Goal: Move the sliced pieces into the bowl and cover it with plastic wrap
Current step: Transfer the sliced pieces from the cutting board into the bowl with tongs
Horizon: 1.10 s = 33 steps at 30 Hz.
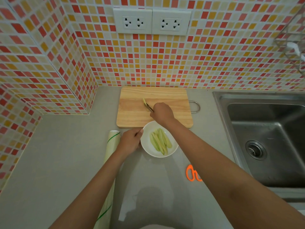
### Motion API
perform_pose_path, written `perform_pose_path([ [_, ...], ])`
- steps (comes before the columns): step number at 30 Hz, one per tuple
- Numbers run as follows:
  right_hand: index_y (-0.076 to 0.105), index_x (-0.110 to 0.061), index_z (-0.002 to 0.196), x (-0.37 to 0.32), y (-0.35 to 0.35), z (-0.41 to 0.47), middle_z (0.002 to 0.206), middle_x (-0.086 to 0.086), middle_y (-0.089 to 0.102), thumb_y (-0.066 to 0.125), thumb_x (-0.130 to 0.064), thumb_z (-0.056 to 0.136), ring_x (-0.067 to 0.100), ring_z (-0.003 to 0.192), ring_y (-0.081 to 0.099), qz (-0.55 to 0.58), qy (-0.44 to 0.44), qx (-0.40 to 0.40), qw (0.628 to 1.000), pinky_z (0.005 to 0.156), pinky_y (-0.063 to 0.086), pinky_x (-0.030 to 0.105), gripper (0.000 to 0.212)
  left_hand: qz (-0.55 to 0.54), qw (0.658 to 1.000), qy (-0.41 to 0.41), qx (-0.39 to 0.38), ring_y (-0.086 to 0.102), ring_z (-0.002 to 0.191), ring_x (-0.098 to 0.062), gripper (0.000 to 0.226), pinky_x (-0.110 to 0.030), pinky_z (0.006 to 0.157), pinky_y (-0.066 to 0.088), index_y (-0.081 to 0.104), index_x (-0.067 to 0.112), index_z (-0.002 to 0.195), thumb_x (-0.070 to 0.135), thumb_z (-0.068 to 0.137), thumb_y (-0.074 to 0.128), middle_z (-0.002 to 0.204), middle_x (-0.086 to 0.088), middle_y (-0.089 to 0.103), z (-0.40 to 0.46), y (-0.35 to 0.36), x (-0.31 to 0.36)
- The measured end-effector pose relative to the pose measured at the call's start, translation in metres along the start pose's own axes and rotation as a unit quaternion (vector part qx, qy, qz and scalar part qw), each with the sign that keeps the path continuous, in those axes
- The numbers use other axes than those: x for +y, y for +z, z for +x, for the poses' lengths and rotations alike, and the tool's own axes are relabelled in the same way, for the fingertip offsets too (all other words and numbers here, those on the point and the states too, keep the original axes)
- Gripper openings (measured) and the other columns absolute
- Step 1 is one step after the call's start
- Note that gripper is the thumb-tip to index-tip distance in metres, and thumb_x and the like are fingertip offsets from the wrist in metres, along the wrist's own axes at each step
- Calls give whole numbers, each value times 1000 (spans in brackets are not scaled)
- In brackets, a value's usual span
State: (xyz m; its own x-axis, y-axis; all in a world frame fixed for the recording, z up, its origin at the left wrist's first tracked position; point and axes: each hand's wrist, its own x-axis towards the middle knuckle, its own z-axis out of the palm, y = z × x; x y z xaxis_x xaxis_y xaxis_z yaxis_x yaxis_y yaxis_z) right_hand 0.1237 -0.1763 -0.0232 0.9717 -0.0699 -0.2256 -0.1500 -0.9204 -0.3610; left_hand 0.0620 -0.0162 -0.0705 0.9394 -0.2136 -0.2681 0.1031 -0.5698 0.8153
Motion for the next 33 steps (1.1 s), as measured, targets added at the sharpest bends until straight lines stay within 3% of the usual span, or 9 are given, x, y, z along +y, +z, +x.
perform_pose_path([
  [4,50,-7,55,22,-10,-20,48,1,36,58,-12,84,22,54,42,94,14,29,995,43,21,28,30,4,1000,5,-3,56,53,-18,36,-32,64,47,67,4,90,27,100,41,68,-7,64,0,0,1],
  [7,34,-15,46,39,-19,-59,45,-2,27,59,-13,84,12,45,26,155,12,67,985,45,16,27,45,6,1000,10,3,57,55,-20,35,-36,68,51,67,4,91,27,100,41,74,-14,68,0,1,1],
  [9,33,-15,44,49,-21,-93,44,-3,25,62,-15,83,9,43,21,180,20,77,981,42,17,22,48,11,1000,14,4,57,54,-20,36,-38,70,52,67,4,91,27,100,41,73,-13,68,0,1,0],
  [12,48,-2,51,55,-13,-137,49,6,31,63,-16,82,12,47,26,177,18,33,983,48,21,26,37,12,1000,16,1,57,55,-21,35,-38,71,52,67,4,91,25,101,41,71,-11,66,0,1,0],
  [17,52,-10,60,40,10,-163,60,11,44,58,-23,84,22,60,45,77,23,-73,994,57,31,28,28,7,1000,13,5,57,54,-19,33,-35,68,50,67,5,90,23,101,41,69,-6,65,-2,1,3],
  [20,63,-13,69,41,2,-155,60,2,48,58,-33,86,22,64,49,66,41,-48,996,58,34,27,26,6,1000,17,-1,55,53,-20,34,-33,67,47,64,4,83,22,101,41,65,-5,61,-3,-1,4],
  [23,68,-17,71,55,-20,-127,60,-3,53,59,-40,85,22,68,53,94,92,47,990,56,31,26,28,5,1000,15,-8,56,55,-22,35,-34,68,48,63,1,84,23,101,41,65,-8,60,-3,-1,4],
  [26,72,-12,86,75,-31,-78,81,6,71,60,-44,86,28,81,66,76,149,108,980,60,42,28,34,5,1000,14,-9,55,55,-22,36,-34,68,46,62,0,84,23,101,40,63,-7,59,-2,0,4],
  [33,66,-7,96,93,-4,-3,100,11,70,62,-41,88,30,93,67,4,192,85,978,63,41,31,36,-1,1000,11,-4,53,52,-18,36,-33,64,45,63,0,84,23,100,41,63,-7,60,0,0,1],
])
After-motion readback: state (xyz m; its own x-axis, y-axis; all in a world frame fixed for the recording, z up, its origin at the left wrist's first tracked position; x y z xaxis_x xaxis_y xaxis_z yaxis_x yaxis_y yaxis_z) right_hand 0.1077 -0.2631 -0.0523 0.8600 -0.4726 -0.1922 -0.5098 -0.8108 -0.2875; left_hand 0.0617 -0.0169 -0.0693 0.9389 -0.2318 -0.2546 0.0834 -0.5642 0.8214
